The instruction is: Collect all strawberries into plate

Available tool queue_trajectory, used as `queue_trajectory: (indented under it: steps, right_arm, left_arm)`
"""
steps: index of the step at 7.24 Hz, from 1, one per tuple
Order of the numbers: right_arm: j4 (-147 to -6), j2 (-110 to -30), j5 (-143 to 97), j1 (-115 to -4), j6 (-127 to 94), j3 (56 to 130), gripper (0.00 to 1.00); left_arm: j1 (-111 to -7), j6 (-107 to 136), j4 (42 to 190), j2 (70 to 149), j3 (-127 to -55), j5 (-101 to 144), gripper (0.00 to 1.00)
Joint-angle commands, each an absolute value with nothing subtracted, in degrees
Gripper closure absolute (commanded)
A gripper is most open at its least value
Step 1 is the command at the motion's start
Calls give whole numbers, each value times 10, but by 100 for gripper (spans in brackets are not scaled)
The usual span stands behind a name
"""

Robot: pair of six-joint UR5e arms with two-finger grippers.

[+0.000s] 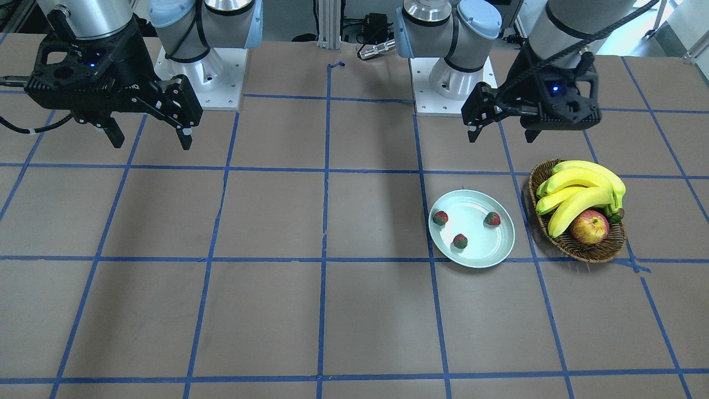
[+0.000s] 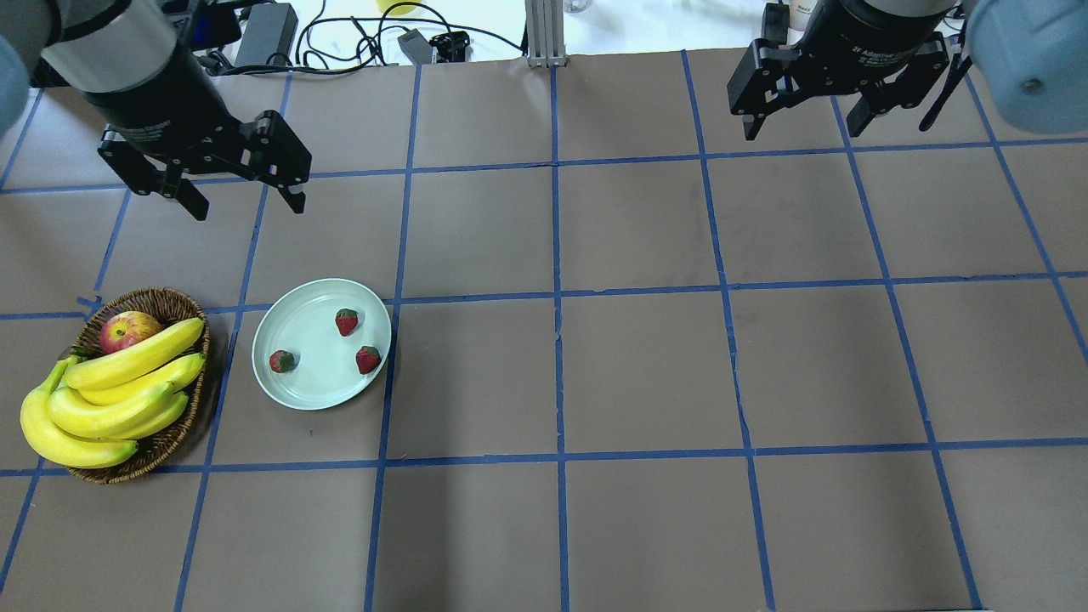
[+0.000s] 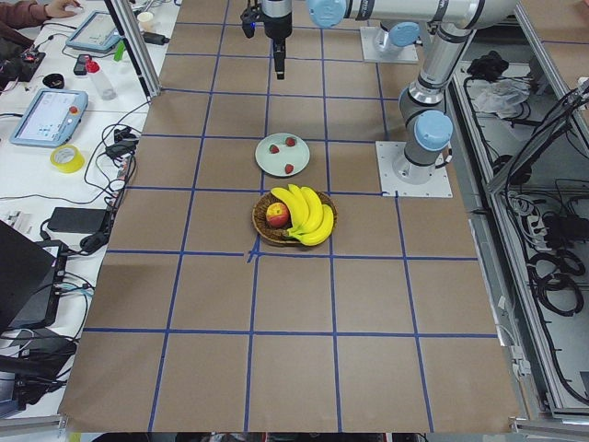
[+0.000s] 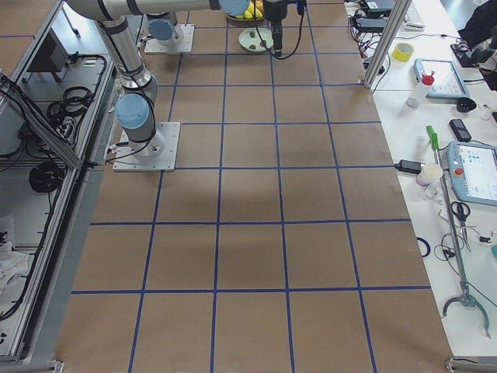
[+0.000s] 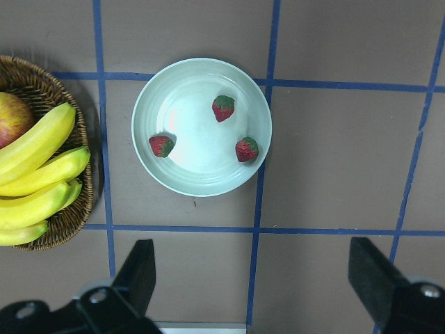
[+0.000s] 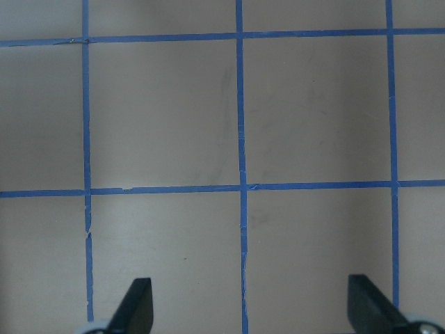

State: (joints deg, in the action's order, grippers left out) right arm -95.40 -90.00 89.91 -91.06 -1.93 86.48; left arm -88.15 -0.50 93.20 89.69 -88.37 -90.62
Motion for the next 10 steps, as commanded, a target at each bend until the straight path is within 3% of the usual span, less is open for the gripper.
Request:
queue_trajectory:
  steps: [1,10]
  right_arm:
    - [-954,-900,899,-911,-19,865,0]
    - [-954,-900,899,-911,-19,865,0]
  left_arm:
    - [-908,10,898,897,-905,-916,0]
    - [-874,-5,905,888,-907,-888,0]
